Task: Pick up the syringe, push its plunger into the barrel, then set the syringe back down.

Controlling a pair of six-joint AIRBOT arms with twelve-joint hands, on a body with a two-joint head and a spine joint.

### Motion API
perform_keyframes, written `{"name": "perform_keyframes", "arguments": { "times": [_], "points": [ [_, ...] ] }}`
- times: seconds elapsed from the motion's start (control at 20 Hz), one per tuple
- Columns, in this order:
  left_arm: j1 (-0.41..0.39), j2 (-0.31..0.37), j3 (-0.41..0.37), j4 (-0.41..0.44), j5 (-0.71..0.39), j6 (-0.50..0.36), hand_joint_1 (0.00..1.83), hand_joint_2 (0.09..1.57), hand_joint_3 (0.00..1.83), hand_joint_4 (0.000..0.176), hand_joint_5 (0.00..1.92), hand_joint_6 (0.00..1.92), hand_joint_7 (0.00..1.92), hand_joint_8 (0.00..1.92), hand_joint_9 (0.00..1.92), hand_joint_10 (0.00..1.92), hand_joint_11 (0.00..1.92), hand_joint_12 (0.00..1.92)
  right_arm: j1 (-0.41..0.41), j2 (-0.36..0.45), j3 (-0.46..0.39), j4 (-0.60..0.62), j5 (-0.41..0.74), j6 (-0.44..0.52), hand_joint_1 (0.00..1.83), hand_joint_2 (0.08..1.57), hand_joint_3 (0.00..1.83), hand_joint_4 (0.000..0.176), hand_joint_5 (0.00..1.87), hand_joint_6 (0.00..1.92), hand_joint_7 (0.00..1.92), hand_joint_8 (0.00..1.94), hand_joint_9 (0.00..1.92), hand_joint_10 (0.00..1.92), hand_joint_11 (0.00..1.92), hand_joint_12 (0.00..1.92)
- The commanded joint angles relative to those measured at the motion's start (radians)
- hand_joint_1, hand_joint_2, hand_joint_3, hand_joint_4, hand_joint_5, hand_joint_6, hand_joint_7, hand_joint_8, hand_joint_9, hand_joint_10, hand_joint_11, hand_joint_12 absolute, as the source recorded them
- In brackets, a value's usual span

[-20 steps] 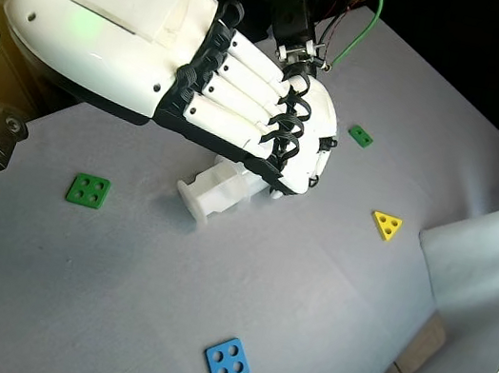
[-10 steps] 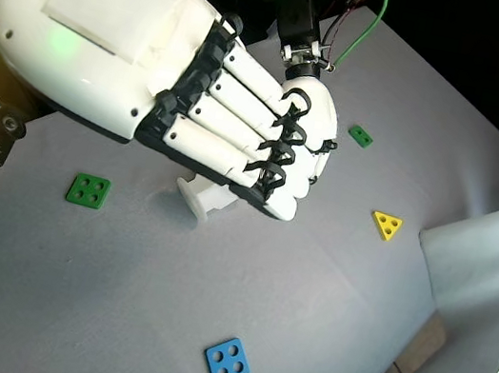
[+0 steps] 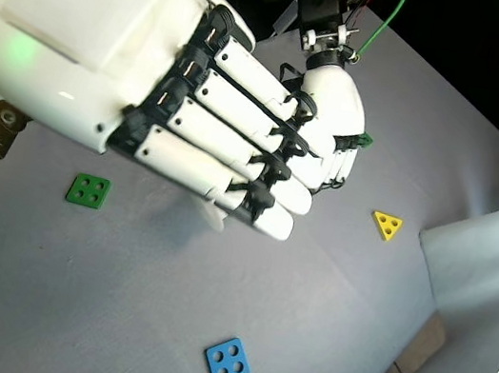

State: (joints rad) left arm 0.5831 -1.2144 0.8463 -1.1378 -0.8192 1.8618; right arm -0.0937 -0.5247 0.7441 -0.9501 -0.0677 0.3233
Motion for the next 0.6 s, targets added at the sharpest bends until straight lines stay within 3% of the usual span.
{"name": "perform_keyframes", "arguments": {
  "times": [0.0,0.1,0.2,0.5,0.55],
  "points": [
    [-0.025,0.012,-0.007,0.060,-0.047,0.002,1.37,1.13,0.00,0.000,0.93,0.88,0.96,1.10,0.85,1.36,0.67,1.26,0.020,0.001,0.000,0.052,0.038,0.005,0.00,1.35,0.00,0.000,0.18,0.00,0.16,0.00,0.11,0.01,0.00,0.31],
    [-0.048,0.033,-0.013,0.045,-0.030,0.011,1.38,1.13,0.00,0.000,0.95,0.82,0.97,1.08,0.86,1.35,0.67,1.25,0.027,0.002,0.001,0.264,-0.007,-0.051,0.00,1.35,0.00,0.000,0.17,0.00,0.16,0.00,0.12,0.01,0.00,0.31],
    [-0.071,0.061,-0.027,0.030,-0.010,0.029,1.37,1.15,0.00,0.000,0.91,0.86,0.91,1.20,0.82,1.40,0.67,1.29,0.026,0.003,0.011,0.583,-0.013,-0.163,0.00,1.35,0.00,0.000,0.15,0.00,0.13,0.00,0.10,0.01,0.00,0.27],
    [-0.112,0.118,-0.055,0.016,0.043,0.046,1.37,1.14,0.00,0.000,0.91,0.91,0.93,1.17,0.83,1.36,0.67,1.29,-0.058,0.015,0.006,1.070,0.165,-0.319,0.00,1.35,0.00,0.000,0.15,0.00,0.14,0.00,0.10,0.01,0.00,0.29],
    [-0.119,0.122,-0.058,0.014,0.052,0.049,1.36,1.16,0.00,0.000,0.89,0.95,0.87,1.27,0.79,1.41,0.63,1.33,-0.085,0.015,0.007,1.140,0.210,-0.345,0.00,1.37,0.00,0.000,0.13,0.00,0.11,0.00,0.08,0.00,0.00,0.24]
  ]
}}
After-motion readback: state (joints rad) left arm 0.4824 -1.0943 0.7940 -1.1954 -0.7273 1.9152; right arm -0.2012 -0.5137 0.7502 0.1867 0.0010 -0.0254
